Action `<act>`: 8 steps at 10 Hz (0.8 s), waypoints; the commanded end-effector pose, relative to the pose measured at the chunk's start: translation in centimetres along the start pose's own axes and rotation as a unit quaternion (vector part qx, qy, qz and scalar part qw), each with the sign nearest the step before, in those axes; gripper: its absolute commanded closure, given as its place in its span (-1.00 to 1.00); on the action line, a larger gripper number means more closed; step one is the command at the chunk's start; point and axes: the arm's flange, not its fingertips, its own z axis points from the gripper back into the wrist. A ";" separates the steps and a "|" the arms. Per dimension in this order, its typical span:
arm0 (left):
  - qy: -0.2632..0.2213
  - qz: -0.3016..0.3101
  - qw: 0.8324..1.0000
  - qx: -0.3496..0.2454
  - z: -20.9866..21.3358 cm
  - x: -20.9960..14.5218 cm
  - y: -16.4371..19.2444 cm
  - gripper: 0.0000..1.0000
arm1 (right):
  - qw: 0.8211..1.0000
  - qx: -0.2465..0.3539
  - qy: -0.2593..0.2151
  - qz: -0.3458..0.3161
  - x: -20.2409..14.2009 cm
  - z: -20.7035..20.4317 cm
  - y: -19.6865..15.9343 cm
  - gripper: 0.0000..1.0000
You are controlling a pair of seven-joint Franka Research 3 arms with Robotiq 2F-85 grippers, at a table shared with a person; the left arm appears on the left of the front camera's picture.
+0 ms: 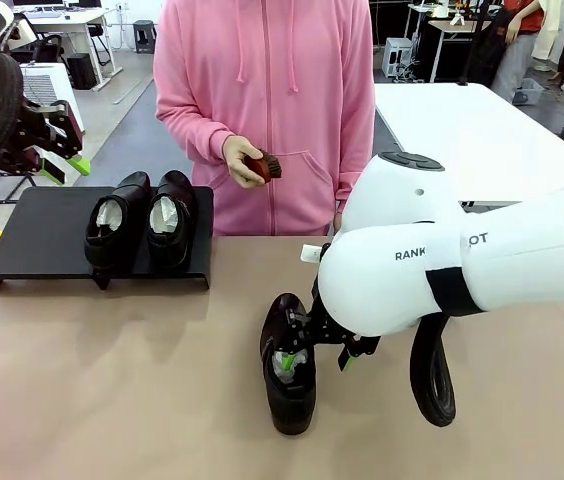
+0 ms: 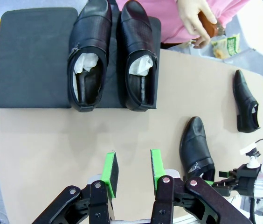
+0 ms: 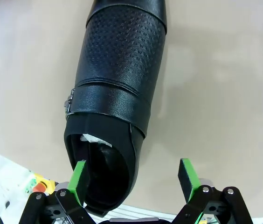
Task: Organize the shoes by placing them on the stand.
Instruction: Place the Shoe from the middle of the table onto the Shoes Stand.
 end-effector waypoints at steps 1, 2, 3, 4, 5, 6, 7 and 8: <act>-0.001 0.000 1.000 -0.007 0.1 0.1 0.2 0.19 | 1.000 0.000 -0.011 -0.006 0.2 0.2 0.3 -1.00; -0.001 0.000 1.000 -0.007 0.1 0.1 0.2 0.19 | 1.000 0.000 -0.011 -0.006 0.2 0.2 0.3 -1.00; -0.001 0.000 1.000 -0.007 0.1 0.1 0.2 0.19 | 1.000 0.000 -0.001 0.000 0.0 0.0 0.0 -1.00; 0.000 0.000 1.000 0.000 0.0 0.0 0.0 0.19 | 1.000 -0.003 -0.012 0.003 -1.2 1.7 -1.1 -1.00; 0.002 -0.041 0.999 0.004 -1.9 -2.2 -3.0 0.19 | 0.999 0.013 -0.037 -0.025 -1.5 5.0 -4.6 -1.00; 0.002 -0.072 0.997 -0.001 -2.9 -4.4 -6.1 0.19 | 0.996 0.029 -0.062 -0.055 -1.9 7.7 -7.7 -1.00; -0.027 -0.067 0.997 0.038 -3.5 -6.3 -8.9 0.19 | 0.992 0.043 -0.078 -0.093 -1.8 9.3 -10.5 -1.00; -0.041 -0.069 0.995 0.052 -4.2 -8.2 -11.9 0.19 | 0.984 0.060 -0.097 -0.133 -1.6 10.6 -13.3 -1.00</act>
